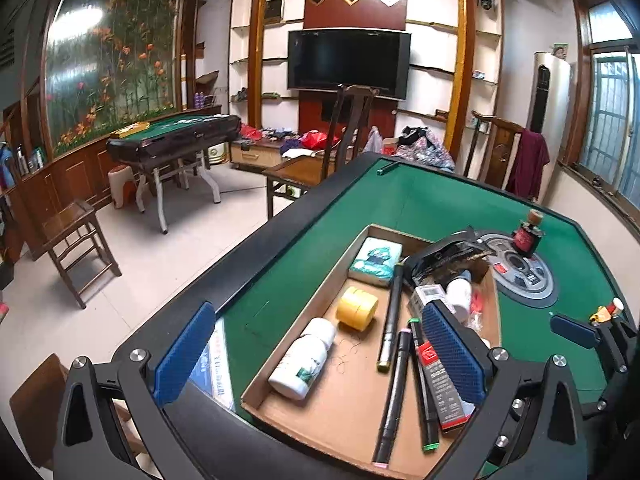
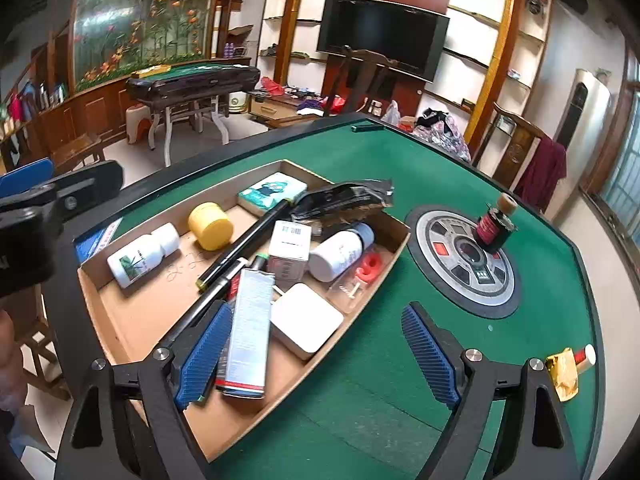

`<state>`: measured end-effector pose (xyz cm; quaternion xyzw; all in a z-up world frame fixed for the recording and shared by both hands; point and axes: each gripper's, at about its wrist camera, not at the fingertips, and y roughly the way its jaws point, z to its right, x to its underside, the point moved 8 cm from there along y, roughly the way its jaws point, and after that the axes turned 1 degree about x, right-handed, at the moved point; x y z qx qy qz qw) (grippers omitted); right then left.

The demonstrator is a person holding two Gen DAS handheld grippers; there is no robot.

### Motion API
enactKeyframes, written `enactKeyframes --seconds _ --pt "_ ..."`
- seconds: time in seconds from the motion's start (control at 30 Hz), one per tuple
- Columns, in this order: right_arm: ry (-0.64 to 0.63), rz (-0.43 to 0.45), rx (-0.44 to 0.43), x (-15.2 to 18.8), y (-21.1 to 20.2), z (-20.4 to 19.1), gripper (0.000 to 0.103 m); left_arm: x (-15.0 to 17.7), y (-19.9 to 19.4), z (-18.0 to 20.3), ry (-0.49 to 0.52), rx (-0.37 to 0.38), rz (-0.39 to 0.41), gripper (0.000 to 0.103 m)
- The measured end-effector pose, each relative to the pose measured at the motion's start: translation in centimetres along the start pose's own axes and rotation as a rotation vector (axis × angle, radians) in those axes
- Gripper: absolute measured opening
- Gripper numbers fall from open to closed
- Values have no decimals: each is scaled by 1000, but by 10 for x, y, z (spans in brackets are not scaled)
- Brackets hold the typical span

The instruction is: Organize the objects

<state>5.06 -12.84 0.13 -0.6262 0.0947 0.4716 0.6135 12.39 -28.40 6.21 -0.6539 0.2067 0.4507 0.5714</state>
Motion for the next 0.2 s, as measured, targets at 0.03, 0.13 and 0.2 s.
enactKeyframes --seconds 0.03,0.13,0.2 --pt "-3 0 0 1 0 -1 91 2 2 -2 0 -12 -11 103" --pt "0 0 4 3 -1 0 91 4 7 -3 -7 -49 -37 103" --pt "13 -5 4 4 0 4 92 7 9 -3 4 -68 -47 103"
